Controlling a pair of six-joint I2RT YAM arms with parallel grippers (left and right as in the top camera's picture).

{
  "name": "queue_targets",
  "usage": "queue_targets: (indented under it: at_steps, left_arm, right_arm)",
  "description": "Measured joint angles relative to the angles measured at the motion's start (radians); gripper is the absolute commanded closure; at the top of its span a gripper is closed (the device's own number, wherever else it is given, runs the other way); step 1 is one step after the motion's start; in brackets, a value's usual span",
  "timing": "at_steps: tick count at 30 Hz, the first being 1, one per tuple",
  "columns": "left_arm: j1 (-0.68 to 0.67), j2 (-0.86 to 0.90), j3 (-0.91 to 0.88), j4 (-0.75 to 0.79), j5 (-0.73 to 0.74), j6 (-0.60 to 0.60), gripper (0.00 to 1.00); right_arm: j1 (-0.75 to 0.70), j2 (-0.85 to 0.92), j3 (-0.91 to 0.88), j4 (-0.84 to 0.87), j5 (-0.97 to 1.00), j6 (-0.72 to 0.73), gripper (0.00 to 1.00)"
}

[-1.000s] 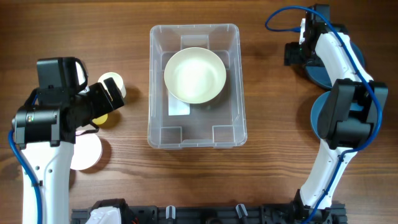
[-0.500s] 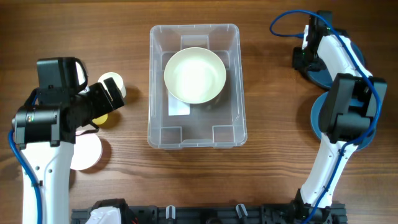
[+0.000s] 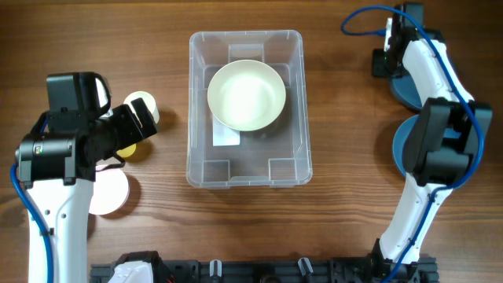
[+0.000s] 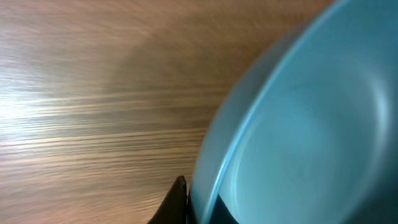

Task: Pack container
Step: 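Place the teal bowl onto the cream plate in the container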

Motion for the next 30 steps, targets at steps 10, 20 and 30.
queue_targets:
  at_steps: [10,20,30]
  left_arm:
    - [0.000,0.000,0.000,0.000,0.000,0.000,0.00]
    - [0.000,0.000,0.000,0.000,0.000,0.000,0.00]
    - [0.000,0.000,0.000,0.000,0.000,0.000,0.00]
  right_arm:
    - [0.377,-0.511,0.017,-0.080,-0.180,-0.229,0.96]
    - [0.785,-0.310,0.015,-0.114,-0.268,-0.582,0.96]
    - [0.783,-0.169,0.006,-0.106,-0.280,-0.592,0.82]
